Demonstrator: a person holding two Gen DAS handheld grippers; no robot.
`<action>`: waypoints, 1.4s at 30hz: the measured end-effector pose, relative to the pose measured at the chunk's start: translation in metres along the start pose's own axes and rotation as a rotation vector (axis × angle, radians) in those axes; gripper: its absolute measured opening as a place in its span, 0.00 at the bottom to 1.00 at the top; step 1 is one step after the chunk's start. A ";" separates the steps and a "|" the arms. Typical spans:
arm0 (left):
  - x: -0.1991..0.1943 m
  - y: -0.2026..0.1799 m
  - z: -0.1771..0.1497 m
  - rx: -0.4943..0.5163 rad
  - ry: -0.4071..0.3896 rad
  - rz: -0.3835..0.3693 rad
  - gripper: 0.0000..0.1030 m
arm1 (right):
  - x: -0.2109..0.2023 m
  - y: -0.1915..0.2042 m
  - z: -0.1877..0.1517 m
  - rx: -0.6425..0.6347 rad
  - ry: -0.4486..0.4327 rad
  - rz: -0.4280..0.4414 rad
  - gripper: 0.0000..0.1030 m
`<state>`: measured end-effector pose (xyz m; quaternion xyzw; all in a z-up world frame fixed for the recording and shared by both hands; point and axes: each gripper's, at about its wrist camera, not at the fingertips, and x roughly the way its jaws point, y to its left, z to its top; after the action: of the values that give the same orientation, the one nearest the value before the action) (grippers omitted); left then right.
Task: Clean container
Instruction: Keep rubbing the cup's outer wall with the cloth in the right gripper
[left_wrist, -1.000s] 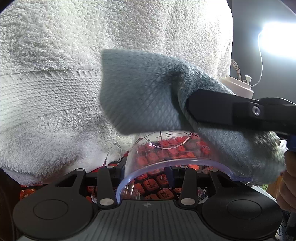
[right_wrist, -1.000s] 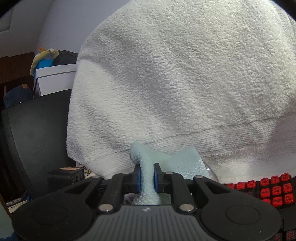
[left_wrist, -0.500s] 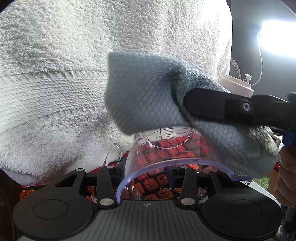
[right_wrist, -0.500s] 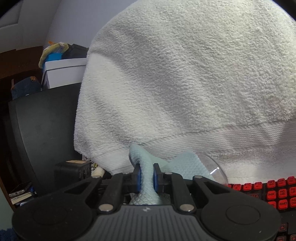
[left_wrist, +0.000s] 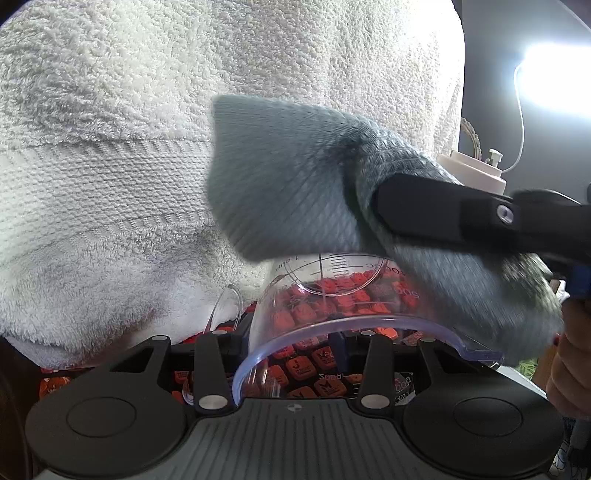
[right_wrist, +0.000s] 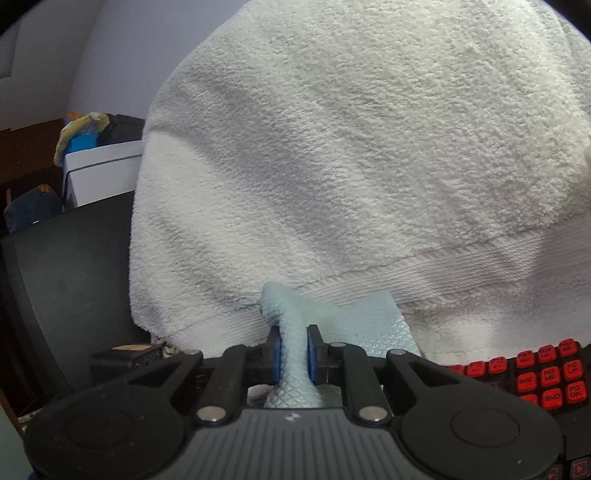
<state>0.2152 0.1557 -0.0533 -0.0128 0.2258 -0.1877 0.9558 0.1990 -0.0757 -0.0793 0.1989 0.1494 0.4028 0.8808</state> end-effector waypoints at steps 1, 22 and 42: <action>0.000 0.000 0.000 -0.001 0.000 0.000 0.38 | 0.001 0.003 -0.001 -0.010 0.007 0.016 0.13; 0.000 -0.001 0.001 0.004 0.000 0.001 0.39 | -0.007 -0.025 0.007 0.087 -0.068 -0.108 0.12; 0.030 -0.037 0.016 0.017 0.005 0.006 0.39 | -0.003 0.002 -0.002 -0.061 -0.035 -0.080 0.10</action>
<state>0.2343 0.1090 -0.0476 -0.0034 0.2265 -0.1869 0.9559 0.1951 -0.0761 -0.0794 0.1728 0.1295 0.3683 0.9043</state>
